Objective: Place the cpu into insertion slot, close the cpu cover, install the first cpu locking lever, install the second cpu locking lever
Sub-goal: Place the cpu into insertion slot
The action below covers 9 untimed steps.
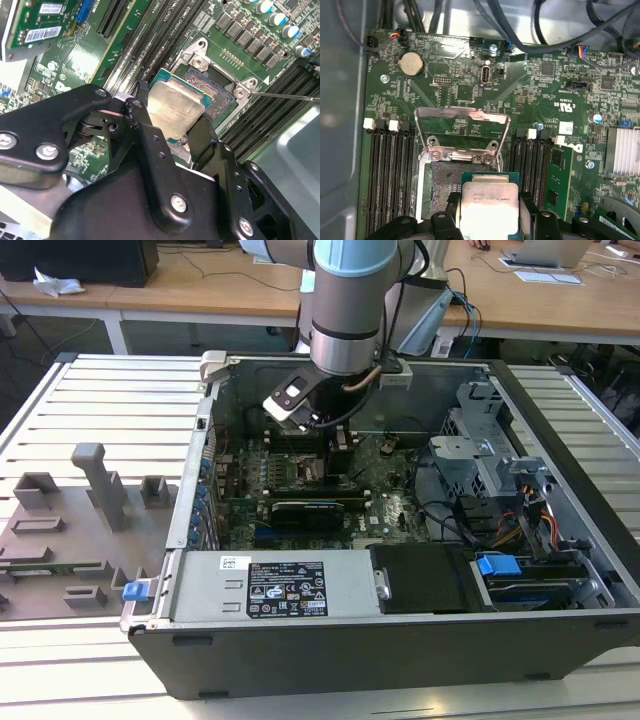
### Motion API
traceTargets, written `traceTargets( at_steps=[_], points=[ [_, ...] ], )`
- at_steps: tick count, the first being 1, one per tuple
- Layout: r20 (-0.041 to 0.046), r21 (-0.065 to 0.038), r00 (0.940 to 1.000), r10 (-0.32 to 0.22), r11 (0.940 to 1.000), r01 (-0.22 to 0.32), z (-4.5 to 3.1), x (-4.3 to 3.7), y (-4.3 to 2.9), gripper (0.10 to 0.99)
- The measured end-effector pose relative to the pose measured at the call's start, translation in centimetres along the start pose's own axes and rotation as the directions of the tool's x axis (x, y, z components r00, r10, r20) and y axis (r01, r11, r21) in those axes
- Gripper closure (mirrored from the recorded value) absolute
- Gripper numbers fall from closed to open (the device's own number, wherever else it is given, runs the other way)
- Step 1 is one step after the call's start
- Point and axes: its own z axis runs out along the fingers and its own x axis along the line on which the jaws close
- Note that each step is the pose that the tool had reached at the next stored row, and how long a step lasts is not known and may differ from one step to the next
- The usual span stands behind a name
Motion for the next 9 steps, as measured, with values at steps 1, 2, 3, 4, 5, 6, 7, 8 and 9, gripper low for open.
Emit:
traceTargets(
  at_steps=[1, 2, 3, 4, 5, 6, 7, 8, 9],
  points=[
    [-0.0022, 0.0, 1.0, 0.006, 1.0, -0.006, 0.01, 0.0, 0.0, 0.541],
    [-0.0059, 0.0, 0.9999, 0.009, 1.0, -0.009, 0.02, 0.01, 0.0, 0.541],
    [-0.0085, 0.0, 0.9999, 0.01, 0.9999, -0.01, 0.03, 0.07, 0.01, 0.541],
    [-0.0084, 0.0, 0.9999, 0.01, 0.9999, -0.01, 0.03, 0.15, 0.01, 0.541],
    [-0.0083, 0.0, 0.9999, 0.01, 0.9999, -0.01, 0.02, 0.41, 0.02, 0.541],
    [-0.0083, 0.0, 0.9999, 0.01, 0.9999, -0.01, 0.01, 0.64, 0.03, 0.541],
    [-0.0081, 0.0, 0.9999, 0.01, 0.9999, -0.01, 0.0, 0.96, 0.04, 0.541],
    [-0.0073, 0.0, 0.9999, 0.01, 0.9999, -0.01, -0.02, 1.62, 0.07, 0.541],
    [-0.0074, 0.0, 0.9999, 0.01, 0.9999, -0.01, -0.03, 2.02, 0.09, 0.541]
  ],
)
